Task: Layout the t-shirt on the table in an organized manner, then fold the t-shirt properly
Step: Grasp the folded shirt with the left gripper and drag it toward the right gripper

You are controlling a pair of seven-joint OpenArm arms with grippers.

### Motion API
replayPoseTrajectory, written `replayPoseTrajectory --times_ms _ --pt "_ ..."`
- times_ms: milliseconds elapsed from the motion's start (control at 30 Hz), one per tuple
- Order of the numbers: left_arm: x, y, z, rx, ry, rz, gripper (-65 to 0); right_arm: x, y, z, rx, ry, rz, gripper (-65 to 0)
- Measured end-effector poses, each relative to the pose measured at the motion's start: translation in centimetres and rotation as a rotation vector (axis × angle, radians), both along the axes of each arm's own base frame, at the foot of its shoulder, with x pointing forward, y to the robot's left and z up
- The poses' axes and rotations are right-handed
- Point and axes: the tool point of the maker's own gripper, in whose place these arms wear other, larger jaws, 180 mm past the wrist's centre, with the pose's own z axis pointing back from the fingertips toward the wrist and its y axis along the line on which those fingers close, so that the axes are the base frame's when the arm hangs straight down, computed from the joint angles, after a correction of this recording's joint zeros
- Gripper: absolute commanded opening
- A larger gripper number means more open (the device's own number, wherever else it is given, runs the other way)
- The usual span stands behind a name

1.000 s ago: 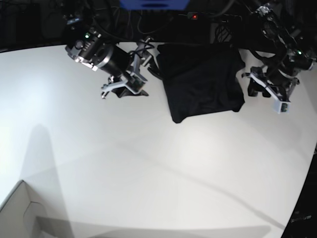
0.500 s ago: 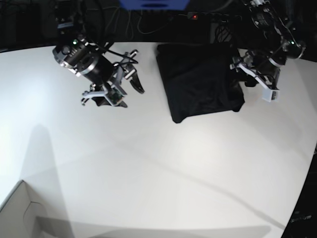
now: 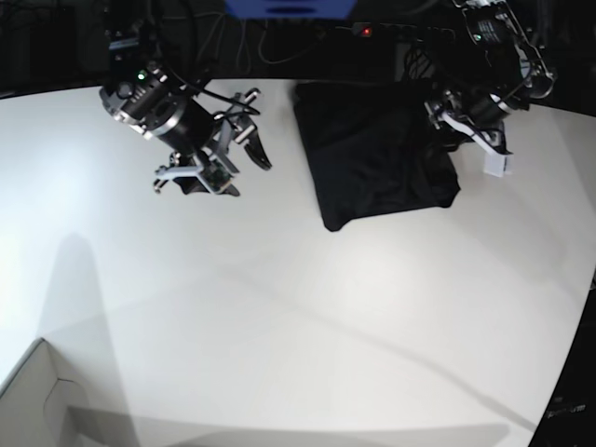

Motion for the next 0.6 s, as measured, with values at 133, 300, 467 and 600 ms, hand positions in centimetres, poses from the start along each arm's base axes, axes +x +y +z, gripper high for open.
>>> replayPoseTrajectory --times_ms 133,300,467,600 --pt "0.5 -0.2 -0.1 -0.029 -0.011 0.013 -22.4 -0.3 0.0 -0.2 0.001 0.008 0.000 -29.4" --pt "1.2 -0.9 -0.4 -0.071 -0.023 0.014 -22.6 -0.4 0.0 -0.3 0.000 0.012 0.000 -29.4" --pt "1.5 -3.0 -0.9 -0.115 -0.020 -0.054 -28.7 -0.4 0.0 -0.3 0.000 0.012 0.000 -29.5" --pt "1.5 -3.8 -1.8 -0.133 0.012 -0.071 -51.7 -0.8 0.0 -0.5 0.001 0.022 0.000 -29.5"
